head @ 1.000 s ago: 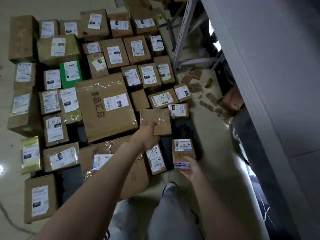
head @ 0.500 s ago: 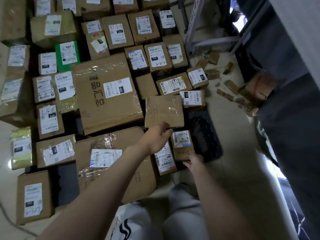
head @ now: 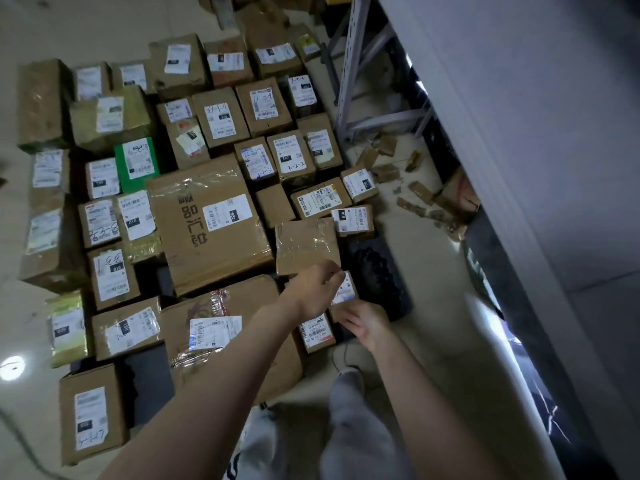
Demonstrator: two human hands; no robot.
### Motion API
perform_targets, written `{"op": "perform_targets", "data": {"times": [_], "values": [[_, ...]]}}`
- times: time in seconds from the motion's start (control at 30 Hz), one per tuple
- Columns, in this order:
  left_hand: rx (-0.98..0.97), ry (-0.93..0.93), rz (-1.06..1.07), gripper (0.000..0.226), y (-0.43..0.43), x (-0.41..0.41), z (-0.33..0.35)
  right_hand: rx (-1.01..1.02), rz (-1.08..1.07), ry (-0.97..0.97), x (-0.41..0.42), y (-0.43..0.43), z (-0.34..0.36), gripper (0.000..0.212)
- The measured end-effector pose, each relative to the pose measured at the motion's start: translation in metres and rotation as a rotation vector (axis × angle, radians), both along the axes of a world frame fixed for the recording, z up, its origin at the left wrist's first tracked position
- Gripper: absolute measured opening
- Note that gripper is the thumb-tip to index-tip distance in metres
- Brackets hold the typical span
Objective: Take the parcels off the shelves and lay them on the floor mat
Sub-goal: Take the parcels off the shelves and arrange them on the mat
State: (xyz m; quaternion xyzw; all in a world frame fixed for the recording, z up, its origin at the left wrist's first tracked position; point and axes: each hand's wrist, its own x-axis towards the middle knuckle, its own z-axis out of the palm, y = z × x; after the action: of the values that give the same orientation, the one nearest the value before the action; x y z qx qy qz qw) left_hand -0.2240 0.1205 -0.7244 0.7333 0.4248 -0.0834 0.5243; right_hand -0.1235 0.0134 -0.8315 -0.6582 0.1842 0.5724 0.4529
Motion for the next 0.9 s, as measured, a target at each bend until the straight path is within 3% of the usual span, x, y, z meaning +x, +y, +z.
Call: {"op": "perform_targets", "data": {"times": [0.13, 0.3, 0.53, 0.9], "values": [[-0.008, -0.086, 0.001, 0.028, -0.020, 0.014, 0.074, 0.124, -0.065, -0.080, 0.013, -0.004, 0.107, 0.018], [-0.041, -0.231, 0.059, 0.025, -0.046, 0.033, 0.171, 0.332, -0.154, -0.224, 0.028, -0.020, 0.251, 0.024], [-0.039, -0.510, 0.196, 0.022, -0.079, 0.061, 0.295, 0.441, -0.232, -0.487, 0.037, -0.052, 0.410, 0.028], [-0.008, -0.797, -0.044, 0.023, -0.119, 0.097, 0.450, 0.521, -0.324, -0.853, 0.026, -0.119, 0.587, 0.031]]}}
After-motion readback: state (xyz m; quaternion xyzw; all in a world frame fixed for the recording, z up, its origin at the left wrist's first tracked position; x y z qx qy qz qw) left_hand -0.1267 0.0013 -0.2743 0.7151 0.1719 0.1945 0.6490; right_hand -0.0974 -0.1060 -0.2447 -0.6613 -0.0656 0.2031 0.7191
